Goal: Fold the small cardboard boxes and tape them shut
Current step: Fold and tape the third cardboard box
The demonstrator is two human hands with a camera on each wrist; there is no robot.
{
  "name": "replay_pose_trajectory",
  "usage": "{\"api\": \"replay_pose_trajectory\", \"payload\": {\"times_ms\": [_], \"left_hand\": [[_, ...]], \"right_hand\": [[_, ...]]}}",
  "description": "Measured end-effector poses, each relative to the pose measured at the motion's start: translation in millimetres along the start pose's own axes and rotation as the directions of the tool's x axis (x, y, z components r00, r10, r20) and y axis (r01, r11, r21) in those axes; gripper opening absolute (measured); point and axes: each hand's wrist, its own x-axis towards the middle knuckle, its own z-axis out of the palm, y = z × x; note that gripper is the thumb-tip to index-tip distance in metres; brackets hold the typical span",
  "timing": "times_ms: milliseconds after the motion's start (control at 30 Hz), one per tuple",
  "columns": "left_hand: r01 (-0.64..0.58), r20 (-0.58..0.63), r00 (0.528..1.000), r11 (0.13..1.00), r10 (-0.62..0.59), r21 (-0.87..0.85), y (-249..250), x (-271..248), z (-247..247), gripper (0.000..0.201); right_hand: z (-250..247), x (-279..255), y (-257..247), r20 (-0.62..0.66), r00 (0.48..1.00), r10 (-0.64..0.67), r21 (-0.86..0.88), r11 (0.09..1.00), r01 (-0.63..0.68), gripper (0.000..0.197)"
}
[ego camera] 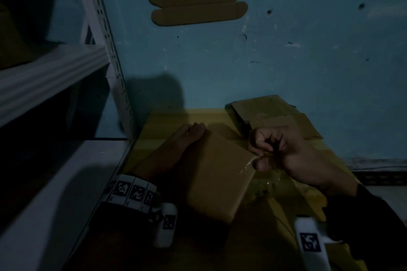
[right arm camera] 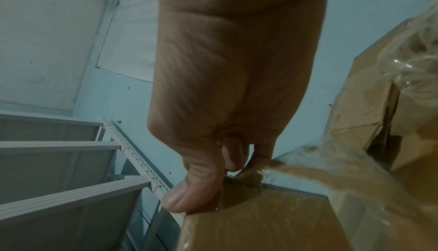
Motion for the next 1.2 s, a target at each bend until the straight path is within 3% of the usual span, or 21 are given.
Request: {"api": "replay_pose_trajectory", "payload": {"times_ms": [167, 333, 433, 533, 767, 967, 1200], "left_hand": [[-0.032, -0.018, 0.999, 0.999, 0.031, -0.023, -2.0, 0.9, 0.2, 0.055], [-0.029, -0.052, 0.998, 1.000, 0.029, 0.007, -3.5, 3.7, -3.0, 0.071], [-0.052, -0.068, 0.996, 0.998, 0.054, 0.040, 1.3, 3.1, 0.2, 0.055], [-0.077, -0.071, 0.994, 0.995, 0.082, 0.068, 4.8, 1.1, 2.3, 0.039], [-0.083, -0.078, 0.993, 0.994, 0.089, 0.069, 2.5, 0.7, 0.0, 0.069], [-0.065, -0.096, 0.993, 0.995, 0.072, 0.069, 3.9, 0.6, 1.2, 0.082], [-0.035, -0.085, 0.996, 0.998, 0.039, 0.049, 2.1, 2.0, -0.1, 0.053]], "right_hand": [[0.2, 0.9, 0.5, -0.032, 0.999, -0.016, -0.023, 1.000, 0.015, 0.041], [-5.9, -1.3, 5.3, -0.194, 0.980, -0.031, -0.131, 0.991, 0.006, 0.028], [-5.5, 0.7, 5.9, -0.298, 0.952, -0.069, -0.139, 0.990, 0.028, 0.036], [-4.9, 1.9, 5.6, -0.323, 0.942, -0.092, -0.130, 0.990, 0.052, 0.044], [-0.1, 3.0, 3.5, -0.431, 0.895, -0.112, -0.163, 0.986, 0.045, 0.027], [-2.6, 3.0, 5.4, -0.407, 0.900, -0.157, -0.233, 0.970, 0.063, 0.030], [-1.1, 4.7, 6.1, -0.300, 0.948, -0.104, -0.132, 0.989, 0.067, 0.041]]}}
